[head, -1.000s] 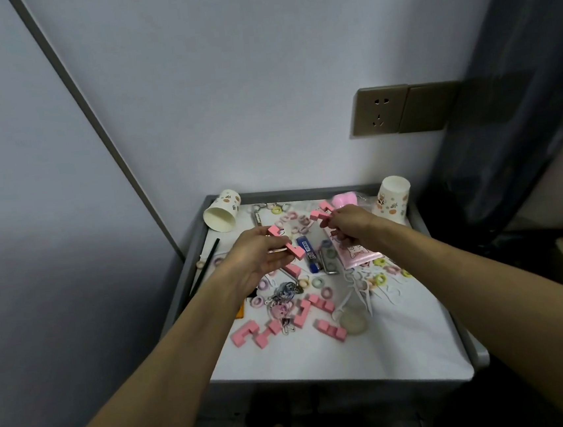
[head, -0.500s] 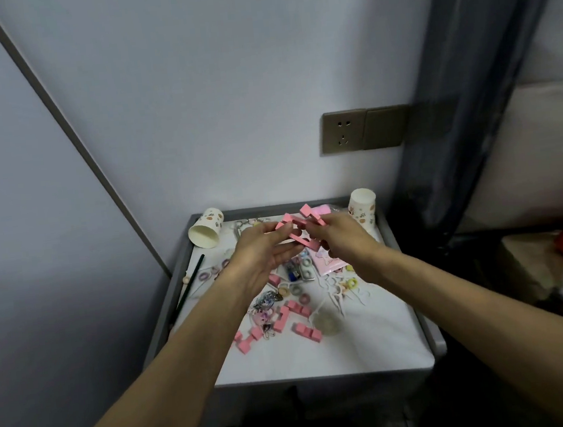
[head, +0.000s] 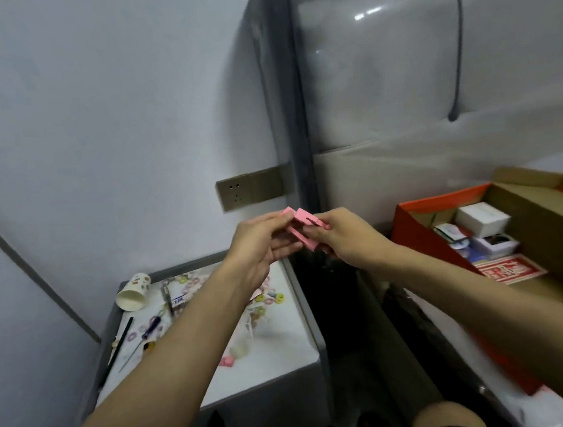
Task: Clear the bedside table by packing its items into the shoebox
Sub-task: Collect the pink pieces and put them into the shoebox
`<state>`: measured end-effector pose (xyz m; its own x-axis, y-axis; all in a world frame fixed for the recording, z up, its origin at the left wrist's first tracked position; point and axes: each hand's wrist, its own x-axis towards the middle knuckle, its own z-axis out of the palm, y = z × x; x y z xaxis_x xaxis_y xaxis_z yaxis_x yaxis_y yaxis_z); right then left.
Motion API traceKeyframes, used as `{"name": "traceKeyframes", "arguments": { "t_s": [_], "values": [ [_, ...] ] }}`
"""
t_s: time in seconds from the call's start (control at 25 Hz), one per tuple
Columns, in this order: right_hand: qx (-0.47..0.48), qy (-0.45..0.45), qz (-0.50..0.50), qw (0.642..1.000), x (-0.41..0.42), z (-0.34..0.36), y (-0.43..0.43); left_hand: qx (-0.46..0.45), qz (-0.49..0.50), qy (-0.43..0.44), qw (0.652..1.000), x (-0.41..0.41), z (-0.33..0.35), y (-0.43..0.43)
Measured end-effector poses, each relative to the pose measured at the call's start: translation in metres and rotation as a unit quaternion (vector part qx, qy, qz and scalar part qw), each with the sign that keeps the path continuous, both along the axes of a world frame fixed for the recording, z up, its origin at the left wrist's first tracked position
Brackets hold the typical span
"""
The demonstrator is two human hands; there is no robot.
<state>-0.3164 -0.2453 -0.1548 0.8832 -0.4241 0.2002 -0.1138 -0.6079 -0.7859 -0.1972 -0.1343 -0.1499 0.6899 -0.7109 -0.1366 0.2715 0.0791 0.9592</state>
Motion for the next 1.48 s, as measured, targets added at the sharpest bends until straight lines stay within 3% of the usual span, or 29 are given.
{"name": "traceKeyframes", "arguments": {
  "t_s": [0.24, 0.44, 0.52, 0.6, 0.8, 0.96, 1.2, 1.32, 1.4, 1.48],
  "values": [
    [-0.021, -0.02, -0.086, 0.996, -0.085, 0.013, -0.075, -0.003, -0.048, 0.068, 0.997, -0.068, 0.013, -0.098],
    [0.202, -0.093, -0.208, 0.953, -0.128, 0.004, -0.122, 0.008, -0.074, 0.099, 0.992, -0.111, 0.006, -0.169],
    [0.226, -0.094, -0.235, 0.941, -0.139, -0.002, -0.138, 0.011, -0.066, 0.098, 0.993, -0.124, -0.001, -0.193],
    [0.184, -0.076, -0.261, 0.945, -0.145, -0.01, -0.148, 0.014, -0.057, 0.099, 0.993, -0.132, -0.009, -0.208],
    [-0.073, 0.033, -0.254, 0.964, -0.144, -0.04, -0.178, 0.039, -0.034, 0.098, 0.994, -0.135, -0.03, -0.241],
    [-0.246, 0.128, -0.203, 0.939, -0.148, -0.054, -0.192, 0.068, -0.033, 0.067, 0.995, -0.131, -0.042, -0.254],
    [-0.377, 0.185, -0.162, 0.893, -0.143, -0.053, -0.197, 0.101, -0.024, 0.051, 0.993, -0.128, -0.05, -0.27],
    [-0.4, 0.199, -0.13, 0.885, -0.14, -0.057, -0.202, 0.132, -0.044, 0.036, 0.99, -0.125, -0.05, -0.272],
    [-0.382, 0.218, -0.112, 0.891, -0.138, -0.058, -0.209, 0.154, -0.048, -0.033, 0.986, -0.118, -0.051, -0.269],
    [-0.302, 0.244, -0.093, 0.917, -0.137, -0.06, -0.214, 0.18, -0.017, -0.234, 0.955, -0.101, -0.055, -0.265]
  ]
}}
